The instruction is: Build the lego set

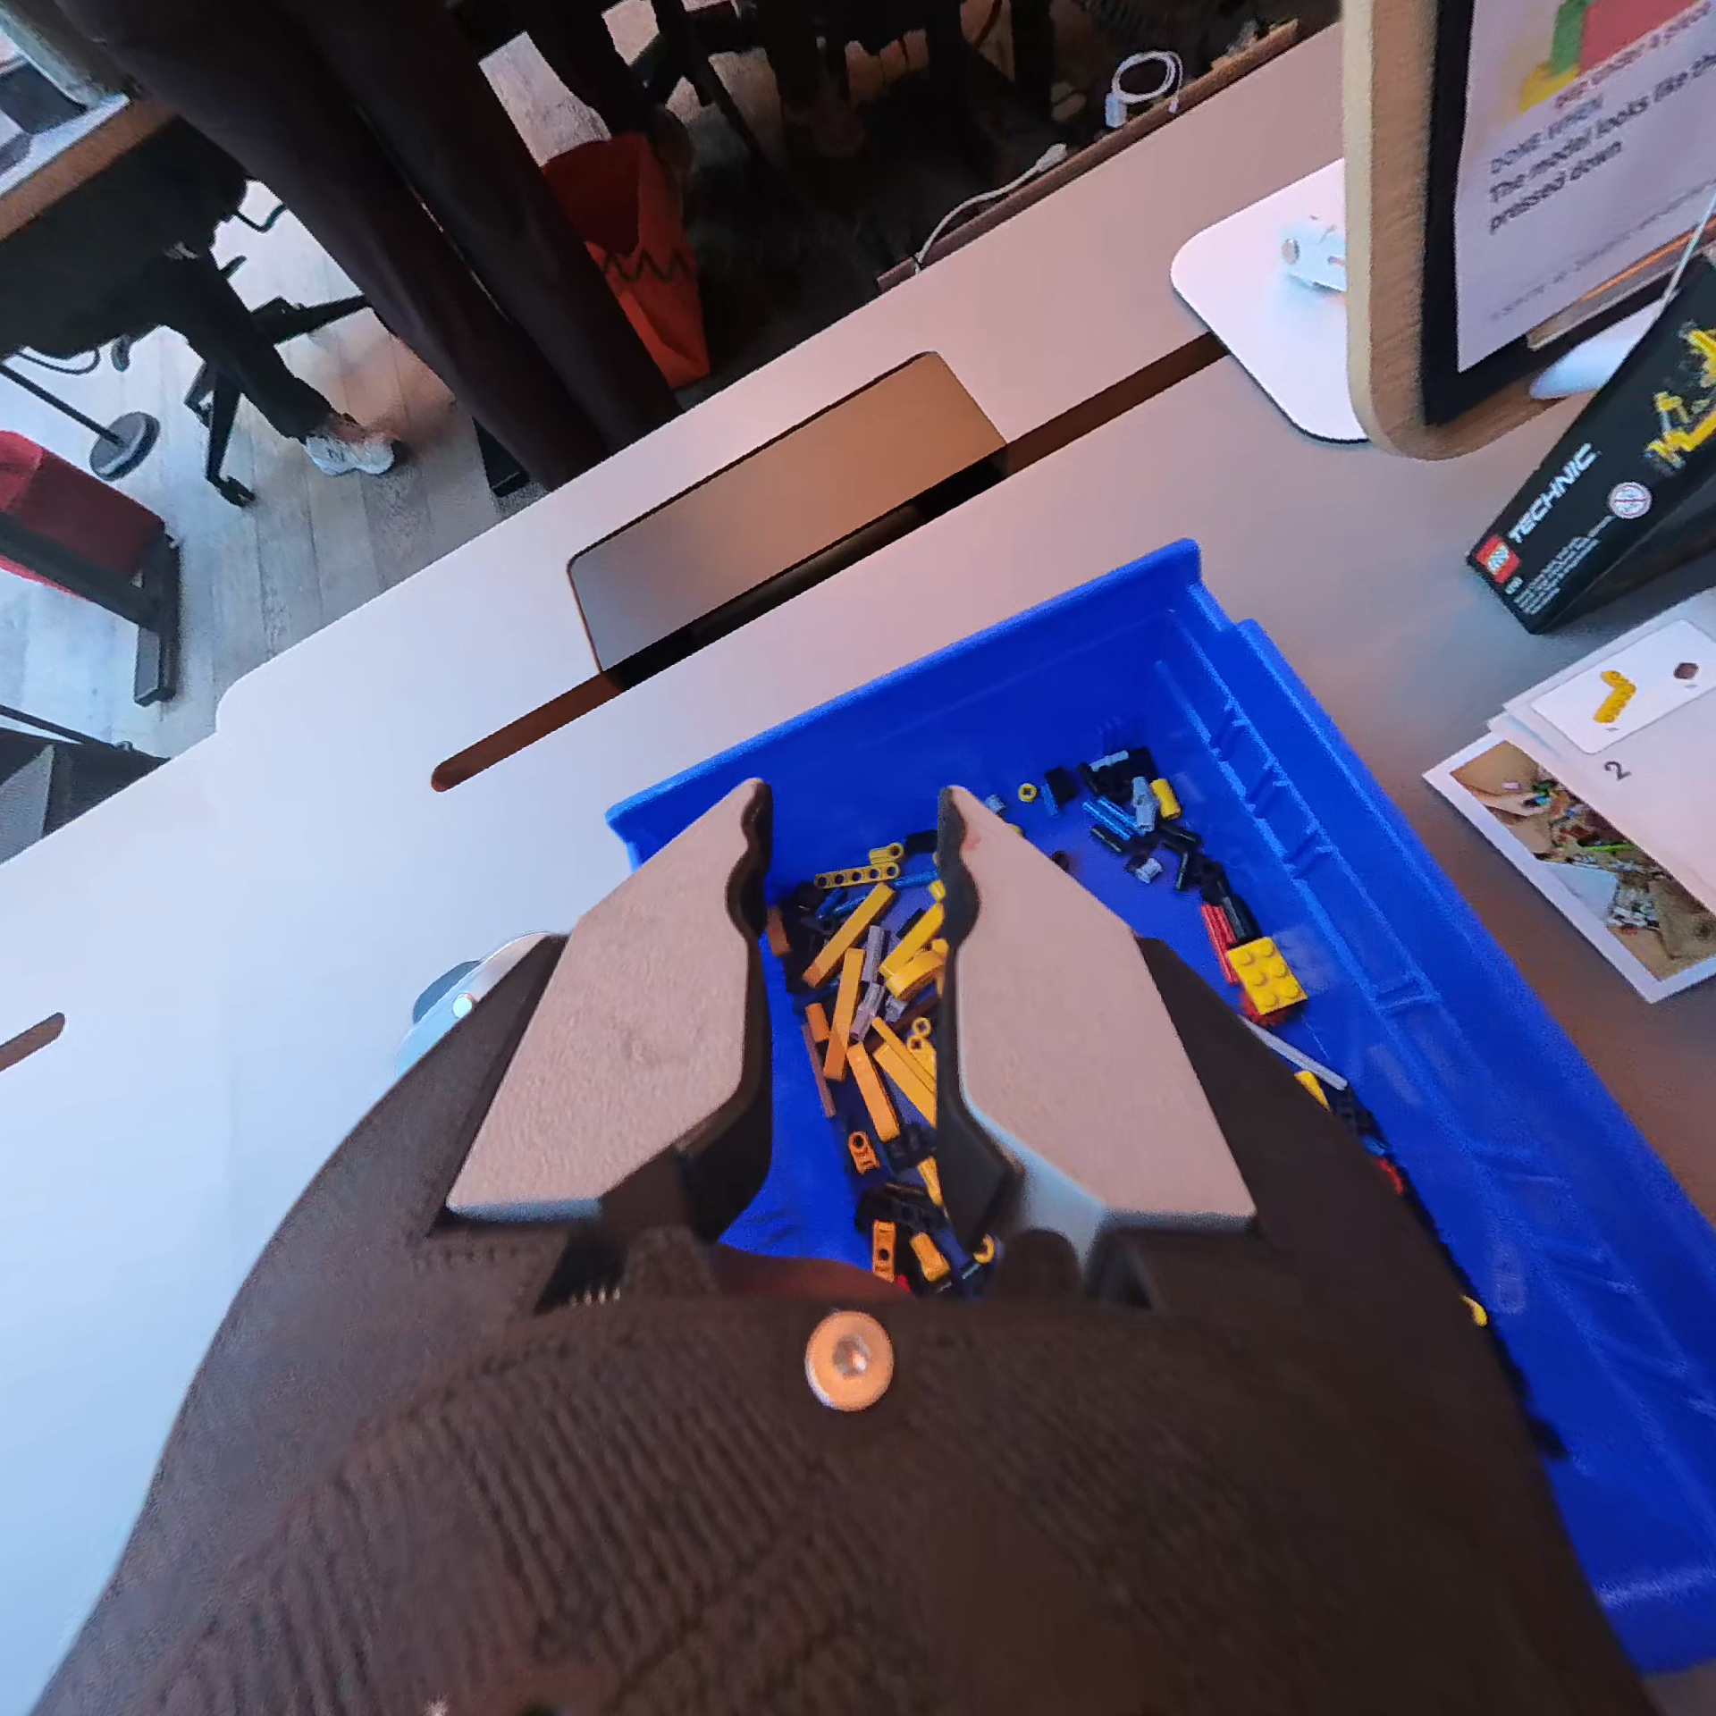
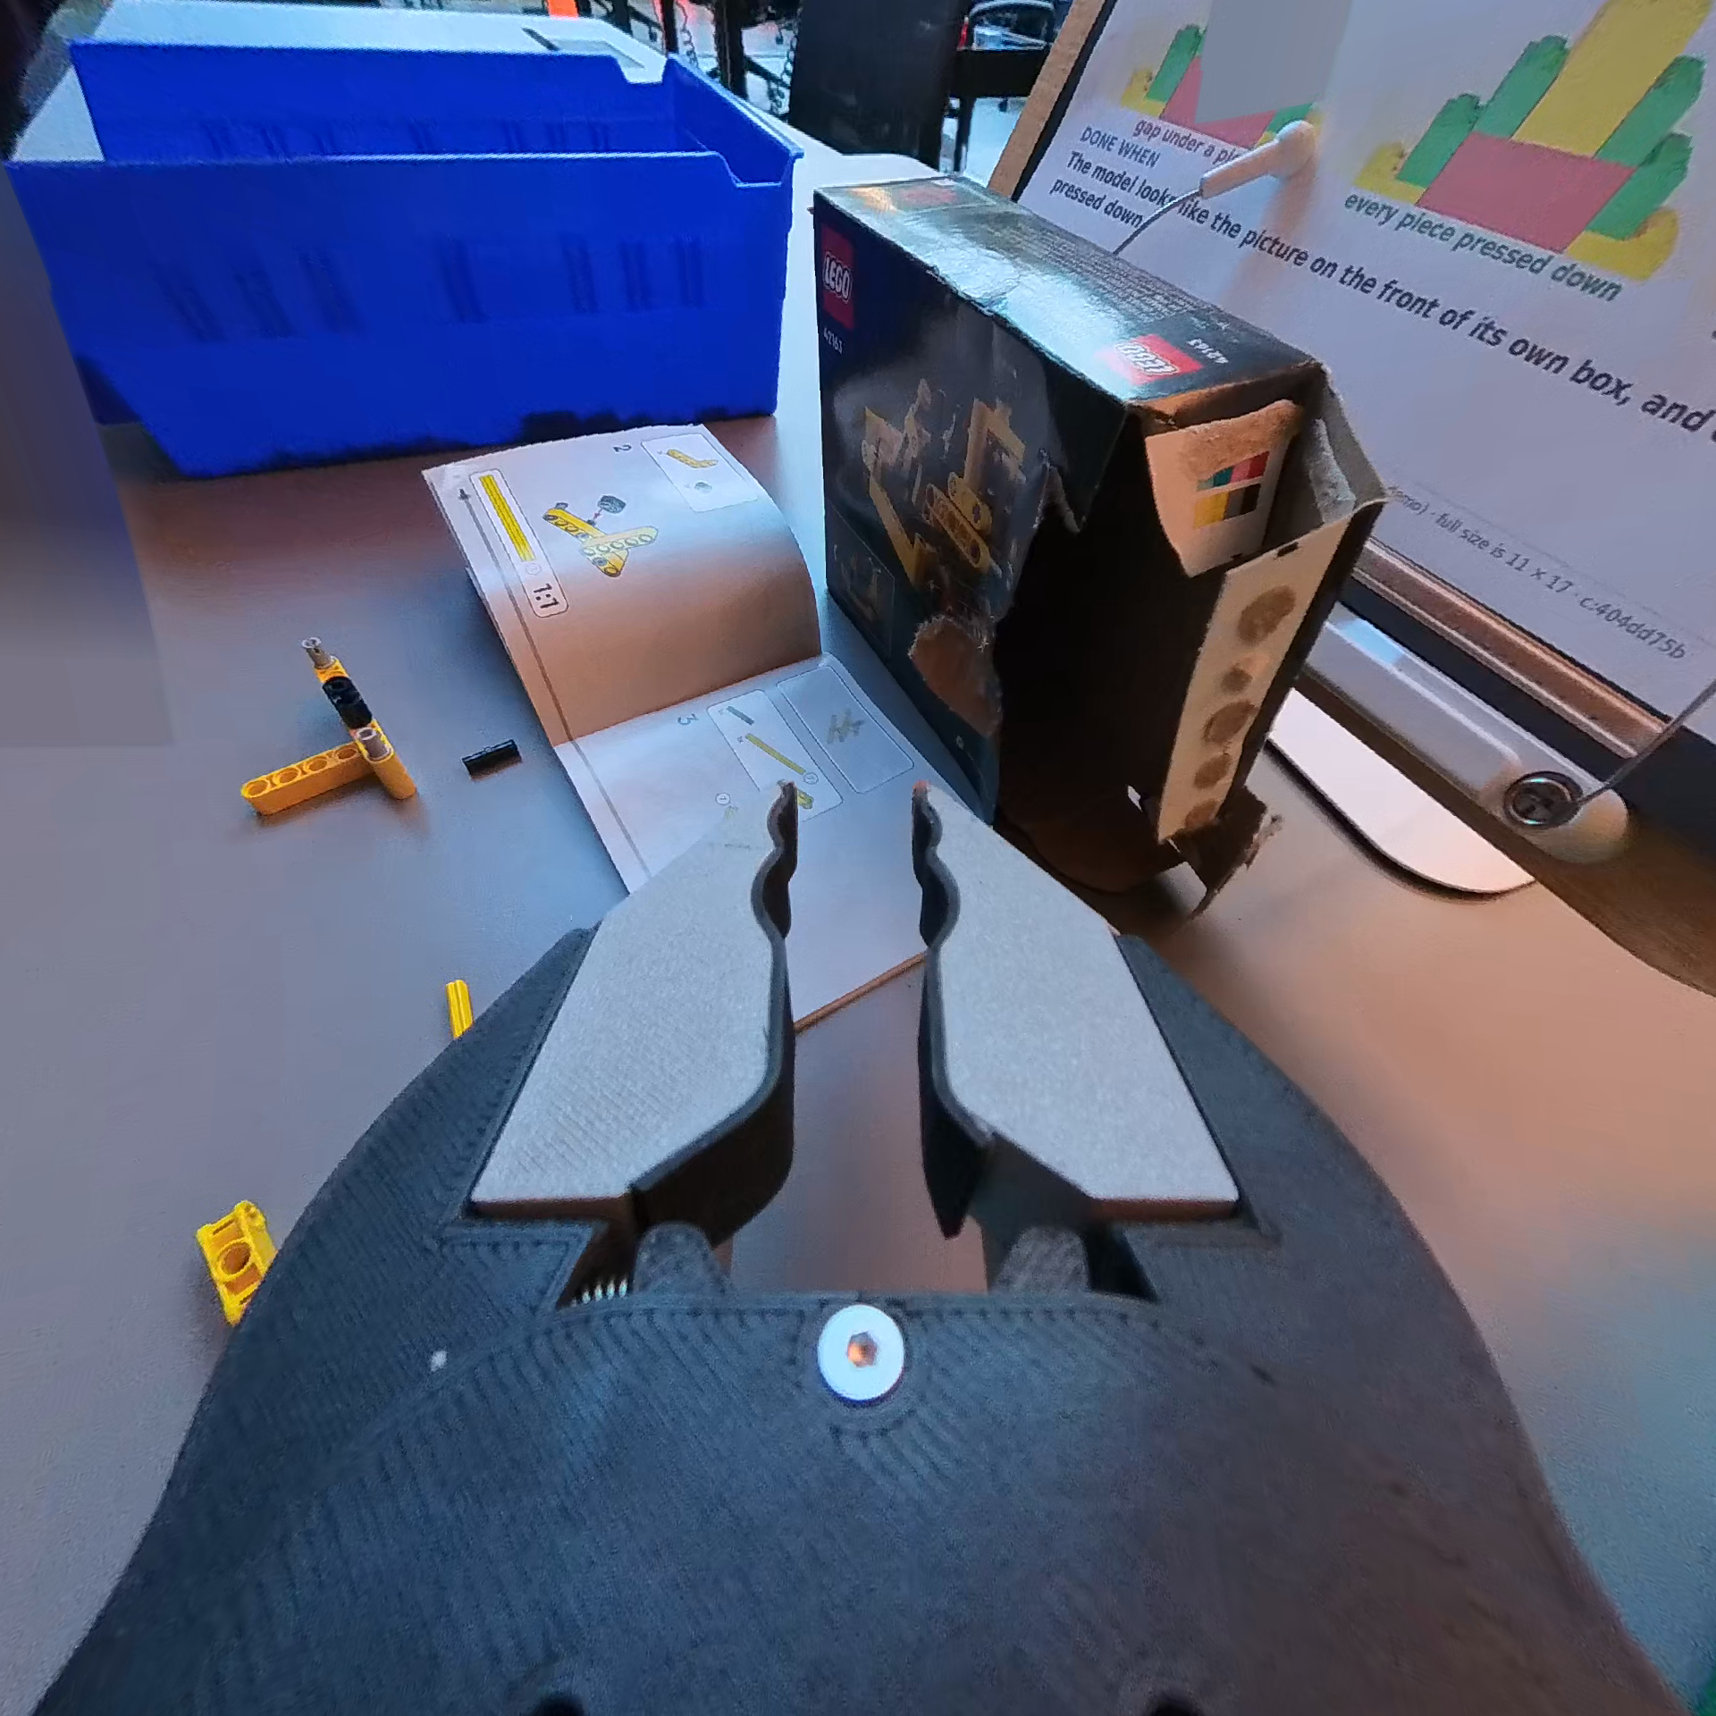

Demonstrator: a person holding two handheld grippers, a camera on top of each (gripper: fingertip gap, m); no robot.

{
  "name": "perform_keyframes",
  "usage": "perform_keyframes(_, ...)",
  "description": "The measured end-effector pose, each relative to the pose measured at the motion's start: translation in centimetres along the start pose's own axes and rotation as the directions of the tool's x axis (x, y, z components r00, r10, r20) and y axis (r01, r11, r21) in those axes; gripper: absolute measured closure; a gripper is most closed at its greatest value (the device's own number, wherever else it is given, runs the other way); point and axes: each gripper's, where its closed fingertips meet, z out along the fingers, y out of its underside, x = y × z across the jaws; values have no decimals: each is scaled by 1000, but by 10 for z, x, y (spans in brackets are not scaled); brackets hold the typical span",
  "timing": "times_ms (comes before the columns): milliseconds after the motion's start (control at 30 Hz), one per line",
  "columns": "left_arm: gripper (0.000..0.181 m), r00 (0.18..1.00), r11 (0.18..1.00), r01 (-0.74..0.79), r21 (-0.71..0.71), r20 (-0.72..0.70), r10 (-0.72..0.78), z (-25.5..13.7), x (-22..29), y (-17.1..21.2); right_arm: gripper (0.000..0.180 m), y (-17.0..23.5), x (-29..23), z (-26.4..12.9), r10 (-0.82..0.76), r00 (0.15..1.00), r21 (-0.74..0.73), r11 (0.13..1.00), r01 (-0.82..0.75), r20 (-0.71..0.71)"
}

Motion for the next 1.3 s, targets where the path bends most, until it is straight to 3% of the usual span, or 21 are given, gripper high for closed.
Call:
perform_keyframes(700, 146, 999, 1000, 3, -20, 32, -2, 10, -9, 6, 158, -1, 1, -1, 22, 1000, 11, 1000, -22, 9)
perform_keyframes(1300, 141, 999, 1000, -17, 2, -32, 17, 12, -4, -1, 154, -3, 3, -7, 15, 999, 38, 999, -14, -33)
